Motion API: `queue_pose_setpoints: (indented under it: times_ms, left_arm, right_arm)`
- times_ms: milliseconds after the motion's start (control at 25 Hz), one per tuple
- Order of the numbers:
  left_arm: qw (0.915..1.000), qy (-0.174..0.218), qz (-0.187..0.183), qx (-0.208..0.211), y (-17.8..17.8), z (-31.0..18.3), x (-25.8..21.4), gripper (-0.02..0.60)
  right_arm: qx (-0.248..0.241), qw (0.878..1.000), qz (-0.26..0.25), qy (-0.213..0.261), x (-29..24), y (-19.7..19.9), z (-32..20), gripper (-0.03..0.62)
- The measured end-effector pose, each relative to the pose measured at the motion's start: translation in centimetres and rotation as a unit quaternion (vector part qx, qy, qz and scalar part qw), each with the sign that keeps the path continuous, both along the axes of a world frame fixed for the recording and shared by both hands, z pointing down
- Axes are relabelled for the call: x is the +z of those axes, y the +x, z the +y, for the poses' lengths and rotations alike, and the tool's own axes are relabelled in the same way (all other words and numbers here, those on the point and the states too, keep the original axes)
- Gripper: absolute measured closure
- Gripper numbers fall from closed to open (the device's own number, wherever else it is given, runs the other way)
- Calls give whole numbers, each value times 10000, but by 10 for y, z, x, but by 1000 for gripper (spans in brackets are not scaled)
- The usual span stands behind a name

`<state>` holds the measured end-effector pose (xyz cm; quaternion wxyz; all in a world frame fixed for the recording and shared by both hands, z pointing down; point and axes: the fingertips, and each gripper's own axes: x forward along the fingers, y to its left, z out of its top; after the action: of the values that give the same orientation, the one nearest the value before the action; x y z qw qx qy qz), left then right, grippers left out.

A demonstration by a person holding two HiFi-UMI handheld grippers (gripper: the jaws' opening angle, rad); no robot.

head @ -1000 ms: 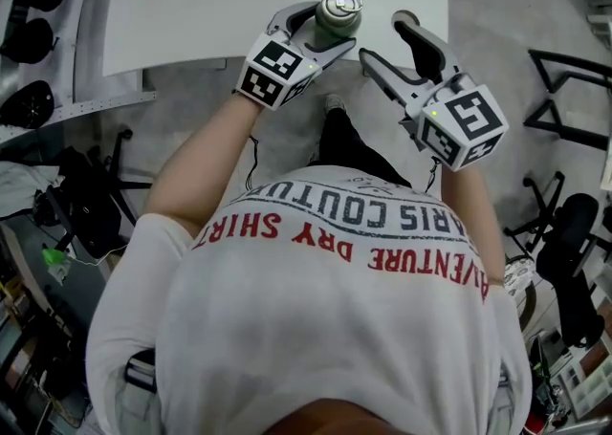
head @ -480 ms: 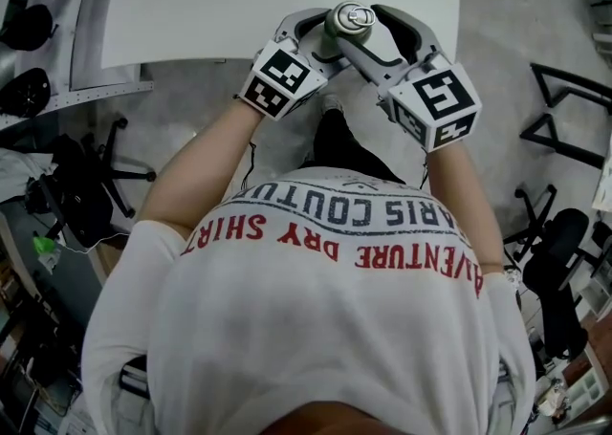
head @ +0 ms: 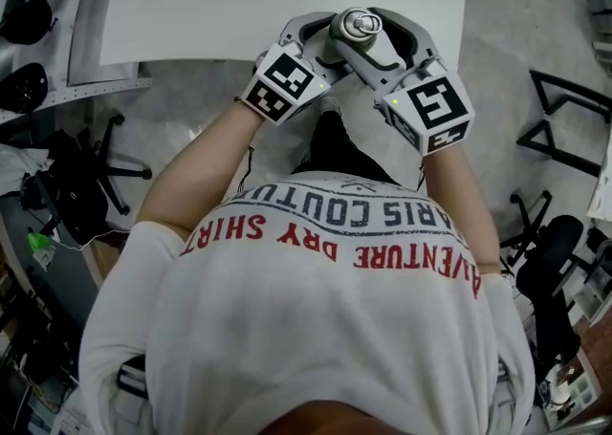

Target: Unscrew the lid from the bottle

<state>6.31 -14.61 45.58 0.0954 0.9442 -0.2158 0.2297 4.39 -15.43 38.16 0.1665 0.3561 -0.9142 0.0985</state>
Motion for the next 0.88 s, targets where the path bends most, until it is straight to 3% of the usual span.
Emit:
queue_pose_setpoints:
  times_ms: [480, 880]
  left_arm:
    - [9977, -92, -62, 672, -1, 1, 1, 216]
    - [9848, -169, -264, 1709, 0, 2, 2, 216]
  right_arm:
    - [-926, 9957, 56, -20, 1, -3, 2, 339]
    - [-2184, 9758, 32, -36, -4, -7, 6, 339]
